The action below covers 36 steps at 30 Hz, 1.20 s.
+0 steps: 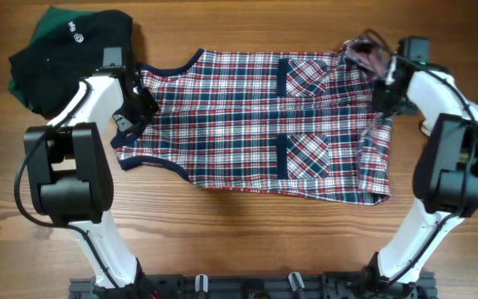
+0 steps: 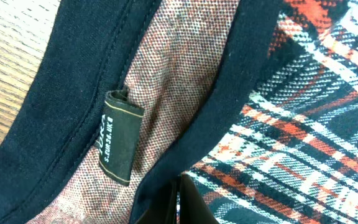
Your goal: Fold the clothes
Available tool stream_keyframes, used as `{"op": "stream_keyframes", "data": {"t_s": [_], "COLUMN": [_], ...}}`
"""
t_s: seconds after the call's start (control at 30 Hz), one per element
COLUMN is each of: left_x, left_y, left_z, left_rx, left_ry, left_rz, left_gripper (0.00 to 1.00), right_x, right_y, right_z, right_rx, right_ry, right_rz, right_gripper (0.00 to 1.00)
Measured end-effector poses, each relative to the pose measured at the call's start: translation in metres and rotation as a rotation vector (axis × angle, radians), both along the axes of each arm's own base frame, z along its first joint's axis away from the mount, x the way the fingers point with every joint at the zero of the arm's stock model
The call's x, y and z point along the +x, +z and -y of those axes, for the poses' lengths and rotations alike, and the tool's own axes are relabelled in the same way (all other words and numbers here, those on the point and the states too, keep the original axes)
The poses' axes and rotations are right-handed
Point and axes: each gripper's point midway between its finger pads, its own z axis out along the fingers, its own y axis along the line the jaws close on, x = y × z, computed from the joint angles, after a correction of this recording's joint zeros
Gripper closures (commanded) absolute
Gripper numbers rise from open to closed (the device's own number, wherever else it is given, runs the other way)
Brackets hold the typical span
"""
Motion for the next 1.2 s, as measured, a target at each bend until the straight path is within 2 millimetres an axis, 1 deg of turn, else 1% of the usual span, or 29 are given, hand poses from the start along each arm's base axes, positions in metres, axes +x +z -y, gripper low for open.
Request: {"op": "stream_keyframes", "data": {"t_s": [0.07,0.13,0.2,0.3,0.4,0.47,0.53,0.6,0.63,0.67,0.7,0.73,0.77,0.8,0.83,0.87,0.9,0.93,0.97,1.0,1.07,1.1,1.13,1.17,1.2], "left_x": [0.000,0.000,0.000,0.000,0.000,0.000,0.000,0.001,0.001,-0.001,0.000,0.005,0.016,0.023,0.036,0.043,0.049,0.054,0.058,0.065,0.073,0.075,0.077,0.079,0.083], "left_y": [0.000,0.000,0.000,0.000,0.000,0.000,0.001,0.002,0.004,0.007,0.011,0.020,0.038,0.048,0.063,0.071,0.075,0.079,0.082,0.087,0.095,0.098,0.100,0.102,0.105], "left_z": [0.000,0.000,0.000,0.000,0.000,0.000,0.000,0.000,0.000,0.001,0.002,0.005,0.013,0.020,0.032,0.043,0.053,0.065,0.076,0.087,0.106,0.113,0.117,0.118,0.119], "left_rx": [0.000,0.000,0.000,0.001,0.001,0.001,0.003,0.004,0.004,0.006,0.005,-0.001,-0.016,-0.021,-0.030,-0.035,-0.043,-0.049,-0.055,-0.059,-0.065,-0.067,-0.069,-0.068,-0.065], "left_ry": [0.000,0.000,0.000,0.000,0.000,-0.008,-0.031,-0.049,-0.053,-0.066,-0.079,-0.096,-0.123,-0.148,-0.176,-0.209,-0.231,-0.260,-0.287,-0.313,-0.371,-0.391,-0.404,-0.413,-0.415], "left_rz": [0.000,0.000,0.000,0.000,0.000,0.002,0.005,0.009,0.013,0.021,0.039,0.078,0.151,0.198,0.276,0.318,0.350,0.384,0.411,0.451,0.512,0.532,0.546,0.562,0.581], "left_gripper": [0.95,0.95,0.95,0.95,0.96,0.96,0.96,0.96,0.96,0.96,0.94,0.85,0.75,0.63,0.47,0.25,0.16,0.10,0.00,0.01,0.00,0.02,0.04,0.16,0.33], "right_x": [-0.009,-0.023,-0.028,-0.022,-0.011,-0.006,0.006,0.027,0.038,0.050,0.057,0.061,0.070,0.077,0.083,0.086,0.090,0.092,0.098,0.102,0.109,0.109,0.111,0.111,0.111], "right_y": [0.003,0.007,0.017,0.041,0.068,0.074,0.076,0.081,0.087,0.094,0.098,0.101,0.107,0.111,0.115,0.117,0.118,0.118,0.116,0.111,0.089,0.078,0.071,0.062,0.058], "right_z": [0.027,0.053,0.070,0.085,0.085,0.078,0.061,0.025,0.007,-0.010,-0.023,-0.031,-0.043,-0.052,-0.059,-0.067,-0.077,-0.084,-0.091,-0.096,-0.102,-0.103,-0.101,-0.100,-0.100], "right_rx": [-0.074,-0.143,-0.194,-0.248,-0.244,-0.191,-0.082,0.128,0.226,0.312,0.365,0.397,0.431,0.444,0.447,0.451,0.453,0.454,0.447,0.443,0.442,0.445,0.445,0.447,0.450], "right_ry": [-0.058,-0.116,-0.158,-0.189,-0.191,-0.179,-0.149,-0.077,-0.030,0.018,0.054,0.082,0.121,0.149,0.175,0.199,0.219,0.237,0.254,0.266,0.273,0.267,0.259,0.249,0.241], "right_rz": [-0.020,-0.060,-0.076,-0.065,-0.046,-0.029,0.015,0.112,0.162,0.217,0.249,0.267,0.306,0.338,0.358,0.369,0.377,0.381,0.391,0.393,0.372,0.356,0.349,0.338,0.331], "right_gripper": [0.96,0.96,0.96,0.96,0.95,0.93,0.92,0.82,0.65,0.53,0.48,0.38,0.34,0.29,0.27,0.25,0.21,0.18,0.17,0.17,0.17,0.19,0.26,0.35,0.58]}}
